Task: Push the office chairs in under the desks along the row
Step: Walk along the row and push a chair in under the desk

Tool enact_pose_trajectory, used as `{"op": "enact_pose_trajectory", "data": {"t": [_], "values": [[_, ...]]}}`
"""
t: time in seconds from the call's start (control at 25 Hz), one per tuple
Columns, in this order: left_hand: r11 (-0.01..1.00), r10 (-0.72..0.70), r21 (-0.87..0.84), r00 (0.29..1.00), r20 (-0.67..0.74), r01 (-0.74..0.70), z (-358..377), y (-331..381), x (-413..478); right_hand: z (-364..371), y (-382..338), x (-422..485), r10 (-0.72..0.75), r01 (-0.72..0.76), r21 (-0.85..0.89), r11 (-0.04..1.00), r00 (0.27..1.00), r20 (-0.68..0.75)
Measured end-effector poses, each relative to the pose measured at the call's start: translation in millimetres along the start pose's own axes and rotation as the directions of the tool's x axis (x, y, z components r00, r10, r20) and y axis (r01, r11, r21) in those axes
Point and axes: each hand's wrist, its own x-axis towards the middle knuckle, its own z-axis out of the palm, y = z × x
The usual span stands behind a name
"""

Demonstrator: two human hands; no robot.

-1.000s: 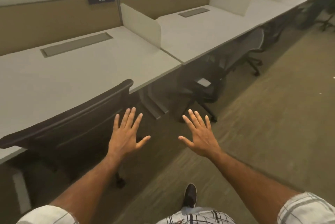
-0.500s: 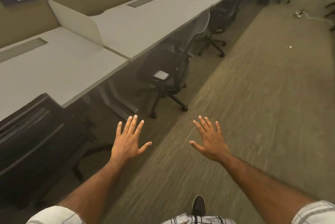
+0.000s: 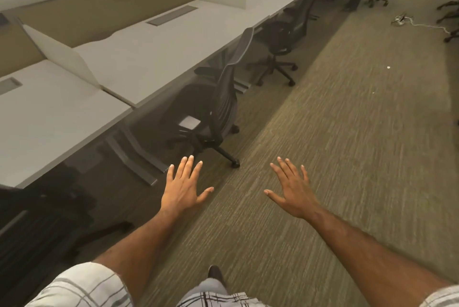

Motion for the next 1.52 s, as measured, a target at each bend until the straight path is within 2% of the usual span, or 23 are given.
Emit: {"op": "enact_pose_trajectory", "data": {"t": [0.36,0.48,0.8,0.92,1.12,1.36,1.52], "values": [[0.998,0.051,-0.023,0.998,-0.037,-0.052,11,55,180,-43,93,151,-0.106,0.105,-0.059,0.993,0.994,-0.026],[0.999,0.046,-0.027,0.999,-0.023,-0.047,11,72,250,-60,128,207,-0.135,0.136,-0.086,0.987,0.991,0.017],[0.994,0.104,0.038,0.97,-0.221,-0.098,-27,92,416,-94,194,346,-0.183,0.182,-0.093,0.979,0.983,-0.005],[0.999,0.032,0.021,0.959,-0.281,-0.028,-45,95,465,-99,215,400,-0.242,0.24,-0.083,0.967,0.97,-0.014],[0.982,-0.185,-0.021,0.92,-0.346,0.19,-74,82,540,-120,247,504,-0.389,0.386,-0.097,0.917,0.921,-0.01],[0.846,-0.532,-0.112,0.818,-0.219,0.521,-97,84,601,-182,273,618,-0.565,0.562,-0.074,0.824,0.825,-0.02],[0.787,-0.616,-0.108,0.76,-0.207,0.608,-95,92,620,-214,270,685,-0.634,0.63,-0.082,0.772,0.772,-0.036]]}}
